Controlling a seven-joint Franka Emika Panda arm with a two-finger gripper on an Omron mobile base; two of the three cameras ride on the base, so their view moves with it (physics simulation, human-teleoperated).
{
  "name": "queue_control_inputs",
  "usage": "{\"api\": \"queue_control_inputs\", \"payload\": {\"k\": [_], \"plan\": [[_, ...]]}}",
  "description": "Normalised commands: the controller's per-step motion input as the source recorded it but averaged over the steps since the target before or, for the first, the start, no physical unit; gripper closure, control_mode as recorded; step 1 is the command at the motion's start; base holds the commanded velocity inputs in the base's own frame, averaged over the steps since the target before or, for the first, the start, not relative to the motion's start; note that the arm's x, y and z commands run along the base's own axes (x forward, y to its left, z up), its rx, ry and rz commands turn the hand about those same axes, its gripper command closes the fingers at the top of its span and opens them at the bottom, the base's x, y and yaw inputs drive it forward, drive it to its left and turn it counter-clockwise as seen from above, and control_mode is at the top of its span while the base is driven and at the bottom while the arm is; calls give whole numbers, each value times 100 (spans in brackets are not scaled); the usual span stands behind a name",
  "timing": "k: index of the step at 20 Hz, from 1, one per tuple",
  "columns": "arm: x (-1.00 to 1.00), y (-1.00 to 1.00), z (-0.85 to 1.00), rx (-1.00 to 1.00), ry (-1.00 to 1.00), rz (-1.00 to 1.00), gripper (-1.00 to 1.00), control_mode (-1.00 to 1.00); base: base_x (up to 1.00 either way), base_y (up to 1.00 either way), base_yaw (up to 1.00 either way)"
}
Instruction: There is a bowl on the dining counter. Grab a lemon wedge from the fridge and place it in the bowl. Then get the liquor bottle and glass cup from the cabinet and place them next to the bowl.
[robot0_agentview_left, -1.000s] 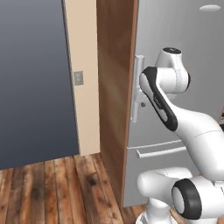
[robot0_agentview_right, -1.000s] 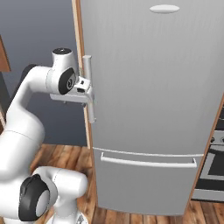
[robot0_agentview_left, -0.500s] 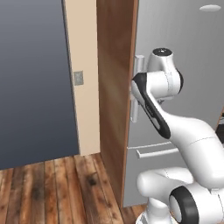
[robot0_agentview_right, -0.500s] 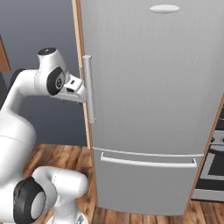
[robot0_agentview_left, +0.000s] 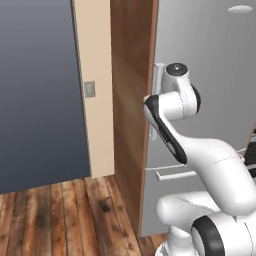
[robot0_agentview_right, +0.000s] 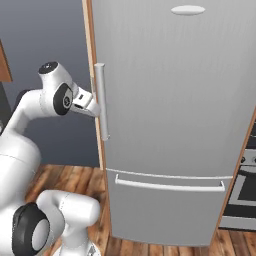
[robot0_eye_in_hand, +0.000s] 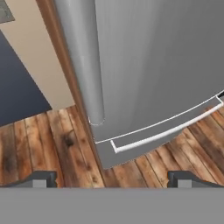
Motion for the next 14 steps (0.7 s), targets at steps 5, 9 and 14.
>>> {"api": "queue_control_inputs", "payload": {"k": [5,9,14], "plan": [[60,0,0,0,-1,-5,-100,-100,0,0,0],[66,0,-5,0,0,-3,-100,-100,0,0,0],[50,0,-18,0,0,0,-100,-100,0,0,0]]}}
